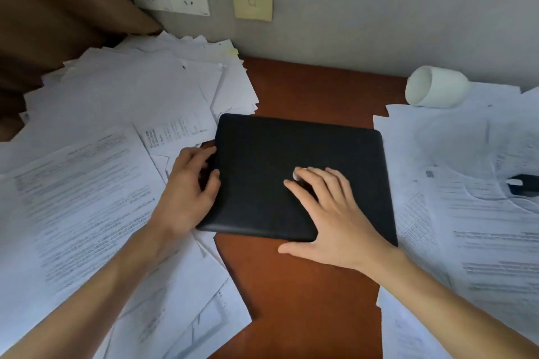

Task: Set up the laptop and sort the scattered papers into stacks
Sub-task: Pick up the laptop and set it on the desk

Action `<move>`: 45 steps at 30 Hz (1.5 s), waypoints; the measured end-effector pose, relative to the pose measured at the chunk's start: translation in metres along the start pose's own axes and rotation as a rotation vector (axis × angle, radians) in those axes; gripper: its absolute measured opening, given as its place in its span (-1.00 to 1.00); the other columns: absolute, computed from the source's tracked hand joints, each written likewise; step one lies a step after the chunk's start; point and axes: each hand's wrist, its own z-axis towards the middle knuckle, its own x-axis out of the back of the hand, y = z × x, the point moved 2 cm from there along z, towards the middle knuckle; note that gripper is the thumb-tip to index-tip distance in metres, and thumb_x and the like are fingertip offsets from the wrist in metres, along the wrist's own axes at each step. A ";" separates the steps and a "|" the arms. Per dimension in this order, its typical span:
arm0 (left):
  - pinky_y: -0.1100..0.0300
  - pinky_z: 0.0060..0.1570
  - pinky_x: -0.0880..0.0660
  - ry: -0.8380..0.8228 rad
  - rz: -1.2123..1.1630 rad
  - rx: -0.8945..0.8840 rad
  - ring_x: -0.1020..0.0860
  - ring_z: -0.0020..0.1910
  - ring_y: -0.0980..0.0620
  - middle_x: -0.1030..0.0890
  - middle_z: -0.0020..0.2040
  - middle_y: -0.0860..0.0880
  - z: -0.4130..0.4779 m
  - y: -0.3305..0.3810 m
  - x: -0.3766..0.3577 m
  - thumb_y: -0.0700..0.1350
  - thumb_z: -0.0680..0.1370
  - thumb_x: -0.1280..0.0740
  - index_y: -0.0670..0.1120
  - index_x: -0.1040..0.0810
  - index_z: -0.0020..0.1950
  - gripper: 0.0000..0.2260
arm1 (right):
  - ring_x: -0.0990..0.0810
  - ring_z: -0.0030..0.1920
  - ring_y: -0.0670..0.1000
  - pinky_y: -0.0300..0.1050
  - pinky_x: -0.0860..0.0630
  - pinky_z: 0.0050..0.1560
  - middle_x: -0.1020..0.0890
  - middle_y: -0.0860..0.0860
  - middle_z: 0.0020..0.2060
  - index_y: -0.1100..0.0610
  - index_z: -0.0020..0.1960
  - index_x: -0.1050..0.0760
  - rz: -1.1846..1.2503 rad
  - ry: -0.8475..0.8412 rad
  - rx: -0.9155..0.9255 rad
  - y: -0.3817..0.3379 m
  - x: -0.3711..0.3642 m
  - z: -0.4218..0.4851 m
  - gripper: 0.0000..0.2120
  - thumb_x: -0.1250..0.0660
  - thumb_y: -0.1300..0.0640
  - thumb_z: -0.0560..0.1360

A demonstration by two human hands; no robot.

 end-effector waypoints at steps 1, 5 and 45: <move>0.27 0.34 -0.35 -0.019 0.013 -0.020 -0.43 0.33 0.08 -0.39 0.44 0.04 -0.001 -0.002 0.002 -0.05 0.70 -0.26 -0.01 -0.36 0.59 -0.56 | -0.06 0.58 0.06 0.14 0.05 0.59 -0.17 0.01 0.58 0.00 0.61 -0.16 -0.024 0.020 0.005 0.000 -0.003 -0.001 -0.06 -0.05 -0.59 0.44; 0.19 0.41 -0.35 -0.085 0.049 -0.116 -0.39 0.43 0.06 -0.34 0.52 0.02 -0.016 -0.005 0.004 0.01 0.69 -0.29 0.02 -0.21 0.65 -0.45 | -0.13 0.60 0.05 0.11 -0.06 0.60 -0.19 0.02 0.61 0.02 0.59 -0.24 -0.085 0.125 0.023 -0.006 -0.012 -0.010 -0.16 -0.03 -0.51 0.53; 0.28 0.15 -0.41 0.119 -0.171 -0.143 -0.49 0.20 0.05 -0.50 0.29 0.02 -0.035 -0.020 0.007 -0.23 0.67 -0.29 -0.02 -0.55 0.25 -0.81 | -0.60 -0.34 -0.04 -0.30 -0.42 -0.33 -0.63 0.01 -0.26 0.12 -0.04 -0.54 -0.381 0.645 0.057 -0.025 0.016 -0.015 -0.53 -0.14 -0.26 0.53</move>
